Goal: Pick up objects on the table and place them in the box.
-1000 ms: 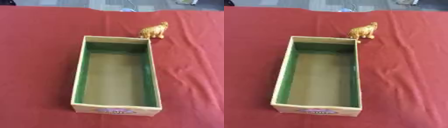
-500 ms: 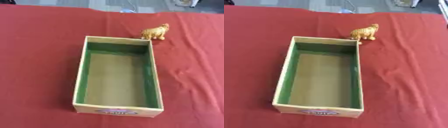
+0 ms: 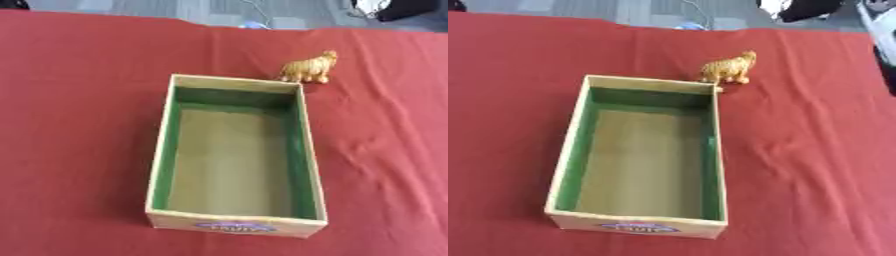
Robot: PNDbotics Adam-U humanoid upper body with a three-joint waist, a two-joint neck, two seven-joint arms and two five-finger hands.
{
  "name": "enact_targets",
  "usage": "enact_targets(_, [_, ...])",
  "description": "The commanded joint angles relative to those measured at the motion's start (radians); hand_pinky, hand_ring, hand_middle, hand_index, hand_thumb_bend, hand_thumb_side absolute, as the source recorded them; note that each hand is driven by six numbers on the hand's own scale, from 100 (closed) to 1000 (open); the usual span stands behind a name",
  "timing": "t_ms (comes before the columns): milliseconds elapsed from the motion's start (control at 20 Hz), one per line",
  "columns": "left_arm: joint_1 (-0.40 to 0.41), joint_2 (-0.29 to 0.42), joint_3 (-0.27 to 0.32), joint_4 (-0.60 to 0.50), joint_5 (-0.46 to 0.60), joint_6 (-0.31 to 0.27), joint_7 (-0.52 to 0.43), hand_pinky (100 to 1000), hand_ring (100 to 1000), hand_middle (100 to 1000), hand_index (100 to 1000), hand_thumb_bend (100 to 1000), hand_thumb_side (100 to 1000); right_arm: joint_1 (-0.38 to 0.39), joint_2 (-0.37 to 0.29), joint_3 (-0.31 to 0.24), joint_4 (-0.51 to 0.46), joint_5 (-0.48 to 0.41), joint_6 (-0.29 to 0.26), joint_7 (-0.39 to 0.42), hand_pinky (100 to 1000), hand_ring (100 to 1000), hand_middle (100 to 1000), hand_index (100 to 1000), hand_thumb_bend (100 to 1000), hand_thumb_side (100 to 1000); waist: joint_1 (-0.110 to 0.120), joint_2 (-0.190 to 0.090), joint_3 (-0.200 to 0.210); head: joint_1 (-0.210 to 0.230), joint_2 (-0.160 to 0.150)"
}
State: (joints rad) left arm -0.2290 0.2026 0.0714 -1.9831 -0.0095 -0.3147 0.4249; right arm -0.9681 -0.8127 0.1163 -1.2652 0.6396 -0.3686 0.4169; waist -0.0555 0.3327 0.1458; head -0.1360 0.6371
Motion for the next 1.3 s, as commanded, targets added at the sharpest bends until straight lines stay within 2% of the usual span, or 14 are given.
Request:
enact_targets(50, [-0.004,0.023,-0.004,-0.017,0.004,-0.001,-0.005,507,502,531,708,100,767,-0.024,-0.021,-0.003,0.016,0.045,-0.034,0.034,937,889,855,977,100,527,0.003,-0.021,0.0,-0.007,-0.017])
enact_targets(200, [-0.003,0.02,-0.005,-0.017,0.005,0.001,-0.006,507,502,531,708,100,768,-0.025,-0.018,0.003,0.029,0.081,-0.051,0.063,949,907,880,1000,100,532,0.002,-0.021,-0.001,-0.009,-0.022])
enact_targets(300, [-0.004,0.02,-0.005,-0.017,0.005,0.001,-0.006,507,502,531,708,100,768,-0.027,-0.016,0.004,0.038,0.099,-0.059,0.092,958,918,898,1000,100,567,0.002,-0.021,-0.001,-0.009,-0.023])
enact_targets(500, [-0.003,0.019,-0.006,-0.017,0.006,0.001,-0.008,508,502,530,707,100,768,-0.025,-0.013,0.008,0.047,0.095,-0.078,0.125,972,927,913,1000,100,573,0.003,-0.02,-0.001,-0.009,-0.025])
enact_targets(700, [-0.003,0.02,-0.005,-0.017,0.005,0.0,-0.008,508,501,530,706,100,768,-0.022,-0.019,0.013,0.057,0.109,-0.083,0.138,981,939,953,1000,226,618,0.003,-0.019,0.0,-0.006,-0.026])
enact_targets(850, [-0.004,0.021,-0.006,-0.017,0.005,0.0,-0.01,508,501,530,705,100,768,-0.016,-0.029,0.026,0.058,0.17,-0.087,0.128,986,951,975,1000,363,659,0.001,-0.016,0.001,-0.005,-0.026])
enact_targets(1000, [-0.006,0.021,-0.006,-0.017,0.003,0.0,-0.012,508,500,530,705,100,766,-0.007,-0.033,0.042,0.066,0.216,-0.1,0.109,991,957,990,1000,410,664,0.0,-0.012,0.005,-0.006,-0.027])
enact_targets(1300, [-0.006,0.021,-0.006,-0.017,0.001,0.0,-0.012,508,500,530,705,100,766,-0.005,-0.031,0.048,0.084,0.251,-0.113,0.079,991,957,990,1000,410,664,-0.001,-0.01,0.006,-0.006,-0.027])
